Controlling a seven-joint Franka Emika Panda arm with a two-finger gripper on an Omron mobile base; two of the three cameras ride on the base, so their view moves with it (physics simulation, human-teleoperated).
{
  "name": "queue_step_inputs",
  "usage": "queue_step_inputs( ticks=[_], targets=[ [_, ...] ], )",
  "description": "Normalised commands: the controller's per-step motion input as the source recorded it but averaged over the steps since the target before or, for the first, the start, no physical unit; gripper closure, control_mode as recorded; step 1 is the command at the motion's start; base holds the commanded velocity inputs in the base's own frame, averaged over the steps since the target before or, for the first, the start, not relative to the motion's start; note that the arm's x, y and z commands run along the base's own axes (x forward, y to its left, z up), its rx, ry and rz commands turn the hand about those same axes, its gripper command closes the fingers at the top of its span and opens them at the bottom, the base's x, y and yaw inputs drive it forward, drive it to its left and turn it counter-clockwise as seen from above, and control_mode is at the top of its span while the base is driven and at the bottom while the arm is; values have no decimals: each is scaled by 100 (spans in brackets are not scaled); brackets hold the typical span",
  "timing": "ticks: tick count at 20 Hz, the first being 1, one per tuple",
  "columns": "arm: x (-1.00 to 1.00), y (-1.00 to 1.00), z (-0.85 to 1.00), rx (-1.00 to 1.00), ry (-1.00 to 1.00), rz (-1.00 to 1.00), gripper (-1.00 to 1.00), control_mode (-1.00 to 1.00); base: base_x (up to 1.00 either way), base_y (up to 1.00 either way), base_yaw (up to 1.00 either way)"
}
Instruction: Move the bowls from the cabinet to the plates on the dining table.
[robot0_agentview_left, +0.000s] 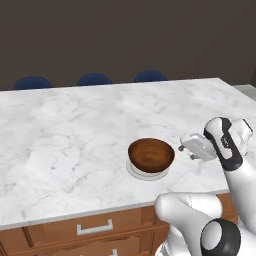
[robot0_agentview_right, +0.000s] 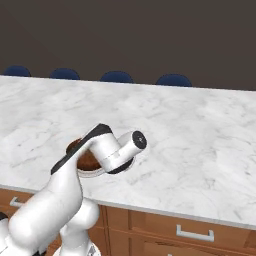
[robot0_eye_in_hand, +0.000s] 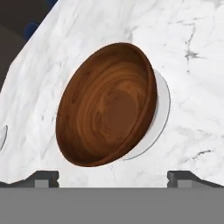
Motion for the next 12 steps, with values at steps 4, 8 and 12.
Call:
queue_step_inputs(
  ticks=[4,8,12],
  targets=[
    [-81,9,37,-15,0,7,-100,-100,0,0,0],
    [-95,3,33,-15,-1,8,-100,-100,0,0,0],
    [-100,0,26,-15,-1,10,-100,-100,0,0,0]
  ],
)
